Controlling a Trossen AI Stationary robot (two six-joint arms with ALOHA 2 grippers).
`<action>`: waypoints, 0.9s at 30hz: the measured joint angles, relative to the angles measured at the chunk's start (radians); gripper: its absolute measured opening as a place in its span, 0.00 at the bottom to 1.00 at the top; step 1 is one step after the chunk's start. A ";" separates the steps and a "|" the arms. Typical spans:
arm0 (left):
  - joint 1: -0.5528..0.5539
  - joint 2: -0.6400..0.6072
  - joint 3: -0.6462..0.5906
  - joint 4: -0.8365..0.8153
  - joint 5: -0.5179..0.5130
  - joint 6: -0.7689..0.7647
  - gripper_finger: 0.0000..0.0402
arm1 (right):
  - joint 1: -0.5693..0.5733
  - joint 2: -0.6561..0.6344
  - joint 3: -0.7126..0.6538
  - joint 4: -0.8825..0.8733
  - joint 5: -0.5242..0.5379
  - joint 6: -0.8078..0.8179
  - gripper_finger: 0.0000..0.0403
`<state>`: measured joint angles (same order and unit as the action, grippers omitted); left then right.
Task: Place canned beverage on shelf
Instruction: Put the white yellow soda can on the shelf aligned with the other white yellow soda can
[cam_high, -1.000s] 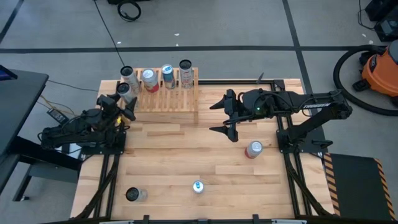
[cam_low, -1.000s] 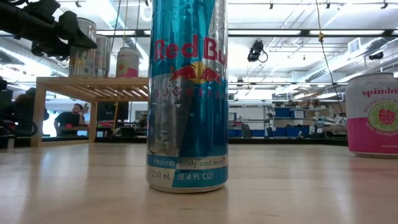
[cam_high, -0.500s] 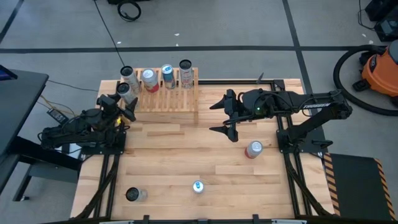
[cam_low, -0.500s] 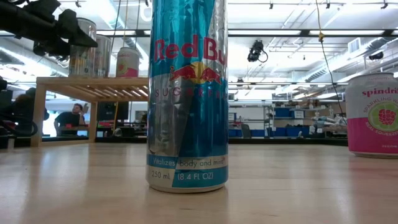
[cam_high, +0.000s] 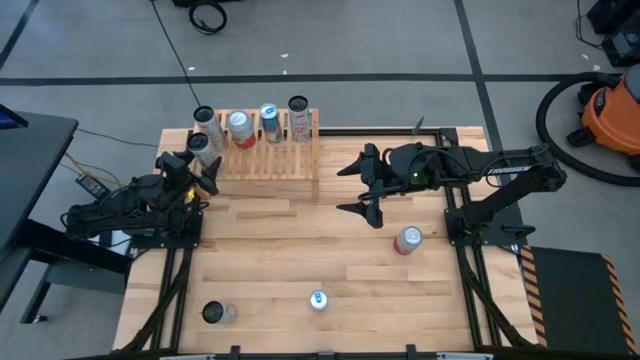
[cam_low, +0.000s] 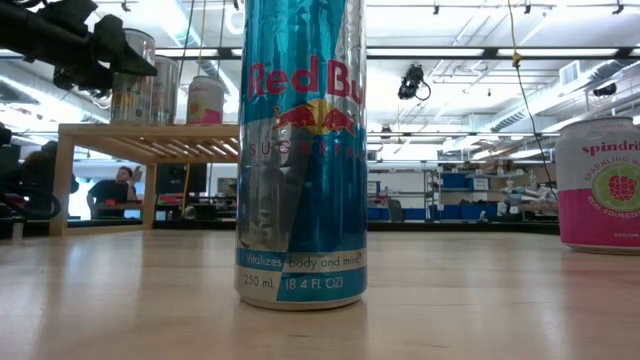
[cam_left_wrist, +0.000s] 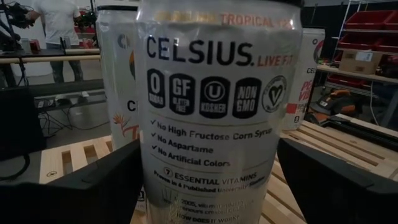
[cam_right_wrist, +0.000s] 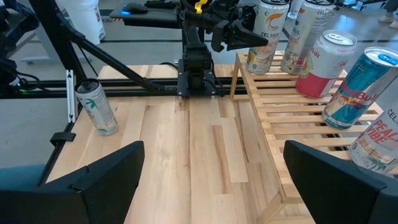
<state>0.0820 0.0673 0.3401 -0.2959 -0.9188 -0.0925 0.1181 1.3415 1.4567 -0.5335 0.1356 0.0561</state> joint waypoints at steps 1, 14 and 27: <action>0.000 0.000 0.000 0.001 0.000 0.000 0.89 | 0.000 0.000 0.000 0.000 0.000 0.011 0.98; 0.000 0.000 0.023 0.241 0.001 0.058 0.89 | -0.022 0.007 0.000 0.000 -0.002 0.020 0.98; -0.001 0.000 0.172 0.235 0.212 0.064 0.89 | -0.079 0.150 0.000 0.189 -0.032 -0.191 0.98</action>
<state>0.0811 0.0673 0.5117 -0.0605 -0.7070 -0.0287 0.0387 1.4917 1.4563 -0.3441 0.1034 -0.1348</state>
